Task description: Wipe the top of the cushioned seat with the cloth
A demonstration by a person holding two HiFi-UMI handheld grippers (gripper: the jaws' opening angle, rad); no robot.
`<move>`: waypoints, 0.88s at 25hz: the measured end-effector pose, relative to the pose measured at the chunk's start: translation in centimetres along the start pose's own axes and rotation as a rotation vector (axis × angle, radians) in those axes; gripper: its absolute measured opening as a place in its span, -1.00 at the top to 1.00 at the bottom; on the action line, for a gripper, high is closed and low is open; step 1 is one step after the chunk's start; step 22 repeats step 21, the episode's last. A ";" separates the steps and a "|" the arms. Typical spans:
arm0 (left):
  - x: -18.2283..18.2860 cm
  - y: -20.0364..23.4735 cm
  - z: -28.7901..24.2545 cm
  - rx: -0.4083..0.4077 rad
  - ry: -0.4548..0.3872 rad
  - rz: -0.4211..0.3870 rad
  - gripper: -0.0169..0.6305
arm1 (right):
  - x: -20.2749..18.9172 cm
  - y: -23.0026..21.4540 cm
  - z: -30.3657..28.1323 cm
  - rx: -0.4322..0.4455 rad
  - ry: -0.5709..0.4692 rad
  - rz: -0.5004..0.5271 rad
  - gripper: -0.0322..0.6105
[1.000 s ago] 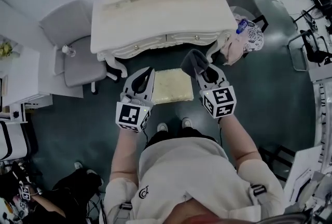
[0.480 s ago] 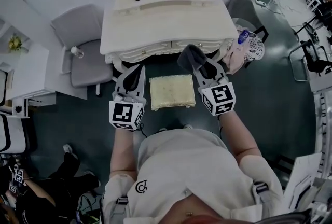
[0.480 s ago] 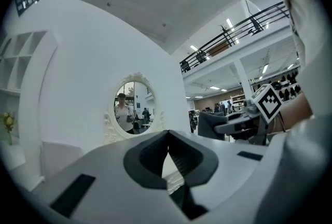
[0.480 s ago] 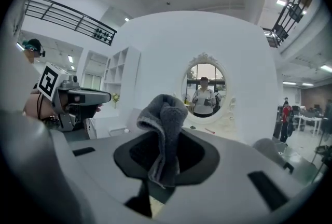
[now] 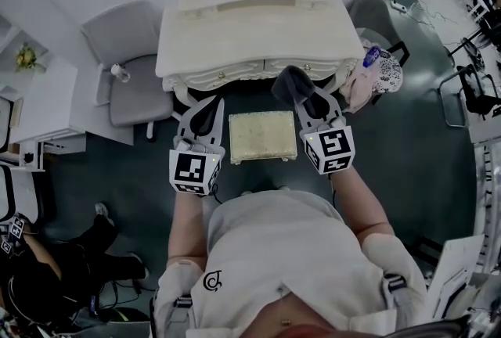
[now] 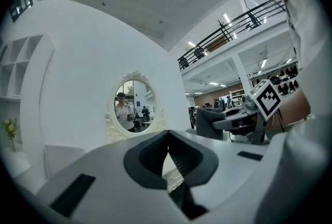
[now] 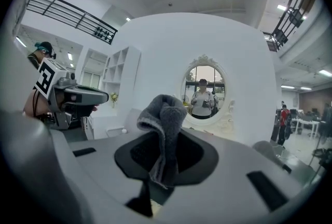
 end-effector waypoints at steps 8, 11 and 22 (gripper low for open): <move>0.0 -0.6 0.5 0.005 0.004 0.003 0.91 | 0.0 0.4 0.3 0.019 -0.010 0.016 0.69; -0.1 -1.0 0.5 0.005 0.011 0.002 0.91 | -0.1 0.5 0.6 0.022 -0.017 0.015 0.69; -0.1 -2.3 0.8 0.009 0.020 -0.029 0.91 | -0.9 0.8 1.4 0.023 0.000 0.025 0.69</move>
Point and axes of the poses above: the fingertips, and each gripper's own axes: z backward along the fingers, y to its left, x out of its top, the point moved 8 cm from there along z, backward along the fingers, and after that the axes turned 5 degrees about x, right-handed, at the moved point
